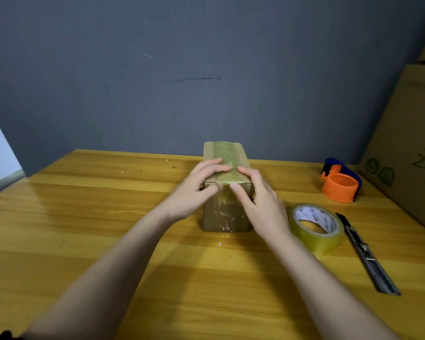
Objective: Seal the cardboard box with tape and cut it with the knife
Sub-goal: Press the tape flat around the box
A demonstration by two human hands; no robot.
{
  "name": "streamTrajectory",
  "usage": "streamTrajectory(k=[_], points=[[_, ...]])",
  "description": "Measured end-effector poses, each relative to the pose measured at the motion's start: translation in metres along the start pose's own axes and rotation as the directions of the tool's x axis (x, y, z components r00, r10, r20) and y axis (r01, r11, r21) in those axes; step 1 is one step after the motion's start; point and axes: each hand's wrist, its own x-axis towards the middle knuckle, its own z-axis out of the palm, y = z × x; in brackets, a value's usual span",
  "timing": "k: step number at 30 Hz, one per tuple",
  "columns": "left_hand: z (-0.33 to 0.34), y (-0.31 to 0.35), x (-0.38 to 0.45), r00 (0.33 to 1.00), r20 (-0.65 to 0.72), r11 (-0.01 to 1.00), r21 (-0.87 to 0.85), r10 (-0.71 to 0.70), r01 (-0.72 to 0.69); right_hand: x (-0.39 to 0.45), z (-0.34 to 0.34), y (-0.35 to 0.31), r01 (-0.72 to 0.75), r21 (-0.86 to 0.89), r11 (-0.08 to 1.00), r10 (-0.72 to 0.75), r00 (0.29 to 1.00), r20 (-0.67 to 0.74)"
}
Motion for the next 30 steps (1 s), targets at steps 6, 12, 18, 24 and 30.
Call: streamTrajectory(k=[6, 12, 18, 24, 30], points=[[0.006, -0.008, 0.001, 0.996, -0.079, 0.997, 0.068, 0.040, -0.035, -0.002, 0.010, -0.002, -0.002, -0.084, 0.996, -0.009, 0.992, -0.126], [0.010, -0.010, 0.000, 0.988, -0.146, 0.997, 0.059, 0.054, -0.045, -0.003, 0.007, 0.000, 0.018, -0.196, 0.980, -0.041, 0.993, -0.113], [0.012, -0.014, -0.005, 0.982, -0.164, 0.993, 0.088, 0.095, -0.082, -0.002, 0.002, 0.003, 0.049, -0.284, 0.958, -0.065, 0.997, -0.047], [0.006, -0.016, -0.007, 0.990, -0.100, 0.993, 0.060, 0.103, -0.098, -0.001, -0.003, 0.005, 0.083, -0.364, 0.928, -0.083, 0.996, 0.016], [0.000, -0.013, -0.008, 0.997, -0.006, 0.993, 0.091, 0.075, -0.074, -0.001, -0.007, 0.003, 0.064, -0.297, 0.953, -0.047, 0.997, 0.065]])
